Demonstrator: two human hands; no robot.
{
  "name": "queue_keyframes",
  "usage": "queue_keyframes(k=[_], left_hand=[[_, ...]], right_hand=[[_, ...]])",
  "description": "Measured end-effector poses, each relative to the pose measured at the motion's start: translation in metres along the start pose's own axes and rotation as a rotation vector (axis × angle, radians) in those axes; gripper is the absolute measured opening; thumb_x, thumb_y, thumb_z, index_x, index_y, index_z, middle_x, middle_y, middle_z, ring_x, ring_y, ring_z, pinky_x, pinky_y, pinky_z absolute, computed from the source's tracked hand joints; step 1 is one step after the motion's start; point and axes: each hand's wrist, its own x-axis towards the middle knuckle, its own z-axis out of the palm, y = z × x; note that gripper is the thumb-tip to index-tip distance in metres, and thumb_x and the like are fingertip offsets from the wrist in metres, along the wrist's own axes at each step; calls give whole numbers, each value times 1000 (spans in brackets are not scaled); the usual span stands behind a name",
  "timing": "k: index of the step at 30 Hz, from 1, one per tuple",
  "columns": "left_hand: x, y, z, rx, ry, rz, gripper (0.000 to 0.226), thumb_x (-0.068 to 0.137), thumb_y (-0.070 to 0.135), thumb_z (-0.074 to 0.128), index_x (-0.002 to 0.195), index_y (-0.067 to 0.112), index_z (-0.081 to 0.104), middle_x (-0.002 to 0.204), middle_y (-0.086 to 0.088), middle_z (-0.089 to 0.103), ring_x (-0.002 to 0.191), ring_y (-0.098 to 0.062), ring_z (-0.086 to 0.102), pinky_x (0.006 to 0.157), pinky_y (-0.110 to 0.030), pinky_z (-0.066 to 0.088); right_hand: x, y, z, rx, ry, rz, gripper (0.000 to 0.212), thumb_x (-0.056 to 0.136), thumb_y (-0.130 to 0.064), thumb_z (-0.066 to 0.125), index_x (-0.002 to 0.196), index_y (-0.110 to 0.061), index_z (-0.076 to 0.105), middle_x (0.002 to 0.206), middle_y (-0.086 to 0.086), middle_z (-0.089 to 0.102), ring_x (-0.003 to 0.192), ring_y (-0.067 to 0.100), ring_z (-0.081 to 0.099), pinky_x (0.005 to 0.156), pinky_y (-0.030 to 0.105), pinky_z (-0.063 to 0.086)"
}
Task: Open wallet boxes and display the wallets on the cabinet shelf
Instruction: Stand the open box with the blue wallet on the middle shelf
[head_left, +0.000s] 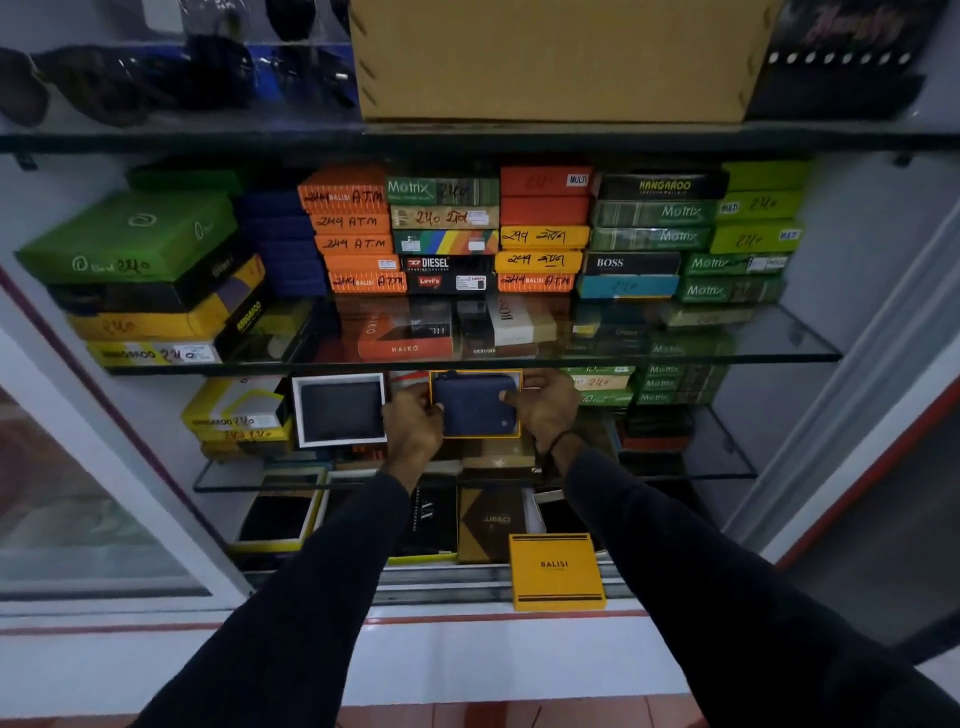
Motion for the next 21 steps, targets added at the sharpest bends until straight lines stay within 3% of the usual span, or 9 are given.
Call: queue_keyframes(k=[4, 7, 8, 11, 13, 15, 18, 21], left_hand=[[9, 4, 6, 97, 58, -12, 15, 92, 10, 62, 101, 5, 73, 104, -19, 76, 96, -33, 71, 69, -25, 43], [3, 3, 8, 137, 29, -10, 15, 95, 12, 61, 105, 6, 71, 107, -16, 74, 90, -25, 68, 64, -21, 45], [1, 2, 7, 126, 24, -10, 16, 95, 12, 61, 107, 6, 71, 108, -16, 74, 93, -26, 68, 67, -22, 47], [-13, -2, 3, 83, 39, -10, 20, 95, 11, 62, 112, 4, 69, 113, -20, 71, 102, -33, 69, 83, -34, 56], [-27, -5, 2, 83, 60, 31, 23, 95, 12, 61, 117, 5, 65, 118, -19, 67, 107, -33, 67, 90, -40, 58], [-49, -13, 4, 67, 144, 152, 25, 94, 8, 59, 119, 6, 62, 121, -17, 62, 108, -32, 63, 92, -43, 57], [-91, -36, 16, 36, 235, 458, 20, 91, 4, 58, 109, 7, 65, 115, -12, 59, 101, -25, 60, 84, -37, 54], [-132, -64, 45, 152, 56, 765, 14, 88, 9, 56, 99, 10, 66, 103, -8, 60, 92, -18, 58, 74, -28, 50]], right_hand=[[15, 1, 6, -77, -10, 22, 29, 70, -18, 87, 96, -8, 79, 101, 10, 78, 85, 17, 67, 72, 18, 45], [19, 5, 3, -129, -55, -1, 34, 69, -17, 88, 100, -8, 77, 103, 8, 78, 85, 14, 66, 63, 15, 46], [18, 7, 0, -133, -70, -19, 38, 67, -16, 89, 102, -9, 76, 104, 7, 78, 90, 16, 69, 64, 16, 49], [14, 16, -9, -19, -117, -14, 53, 62, -10, 91, 111, -8, 70, 104, 10, 77, 100, 23, 72, 88, 34, 59], [6, 24, -17, 12, -117, -2, 47, 65, -11, 90, 107, -11, 69, 96, 5, 76, 101, 22, 72, 93, 40, 58], [-7, 40, -28, -6, -63, -65, 25, 71, -17, 83, 91, -20, 70, 80, -5, 72, 96, 20, 72, 92, 40, 58], [-34, 81, -54, -119, 60, -313, 2, 79, -26, 67, 79, -28, 66, 68, -8, 68, 71, 13, 69, 73, 29, 57], [-63, 136, -82, -267, 231, -418, 8, 81, -32, 64, 74, -26, 63, 55, -8, 59, 52, 6, 56, 53, 17, 39]])
